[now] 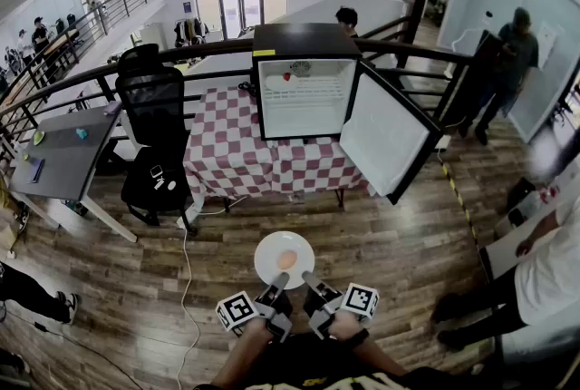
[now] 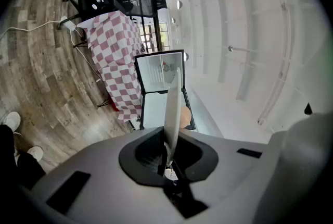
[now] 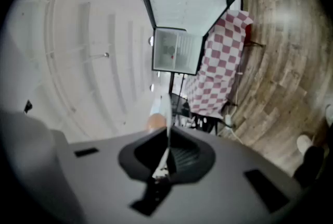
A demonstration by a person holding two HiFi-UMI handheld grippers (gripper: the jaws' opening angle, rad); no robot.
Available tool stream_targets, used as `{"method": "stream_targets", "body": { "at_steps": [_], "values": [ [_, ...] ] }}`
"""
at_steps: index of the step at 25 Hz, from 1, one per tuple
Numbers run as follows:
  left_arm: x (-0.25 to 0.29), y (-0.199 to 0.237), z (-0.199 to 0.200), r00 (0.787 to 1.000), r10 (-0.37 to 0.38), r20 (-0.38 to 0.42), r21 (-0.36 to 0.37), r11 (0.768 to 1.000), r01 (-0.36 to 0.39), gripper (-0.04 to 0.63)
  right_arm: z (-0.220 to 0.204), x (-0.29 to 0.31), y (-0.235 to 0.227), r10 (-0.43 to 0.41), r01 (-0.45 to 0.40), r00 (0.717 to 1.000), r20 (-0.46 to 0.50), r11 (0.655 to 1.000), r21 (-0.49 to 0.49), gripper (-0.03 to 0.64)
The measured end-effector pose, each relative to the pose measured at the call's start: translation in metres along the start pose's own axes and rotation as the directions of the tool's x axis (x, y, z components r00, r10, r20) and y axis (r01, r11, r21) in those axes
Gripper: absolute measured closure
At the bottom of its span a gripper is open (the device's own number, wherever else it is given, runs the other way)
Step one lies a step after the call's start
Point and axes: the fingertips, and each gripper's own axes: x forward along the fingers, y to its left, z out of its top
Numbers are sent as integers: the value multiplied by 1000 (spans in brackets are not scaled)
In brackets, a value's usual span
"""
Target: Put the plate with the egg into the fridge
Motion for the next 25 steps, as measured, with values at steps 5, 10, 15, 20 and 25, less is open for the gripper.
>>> {"method": "stream_targets", "body": {
  "at_steps": [5, 10, 15, 20, 25],
  "values": [
    [-21, 2, 22, 1000, 14, -6, 14, 1000, -14, 554, -20, 19, 5, -21, 21, 1000, -12, 1000, -20, 586],
    [-41, 14, 39, 1000, 18, -17, 10, 1000, -18, 554, -42, 35, 1, -56, 56, 998, -25, 998, -31, 584],
    [-44, 22, 37, 998, 8, -68, -26, 1000, -10, 554, -49, 34, -3, -83, 83, 997, 7, 997, 1, 584],
    [-31, 29, 34, 995, 18, -100, -44, 999, -23, 554, -37, 31, -14, -113, 112, 993, 41, 993, 26, 584],
    [-9, 36, 43, 996, 40, -81, -108, 993, -49, 554, -16, 44, -19, -96, 94, 995, 41, 995, 42, 584]
  ]
}}
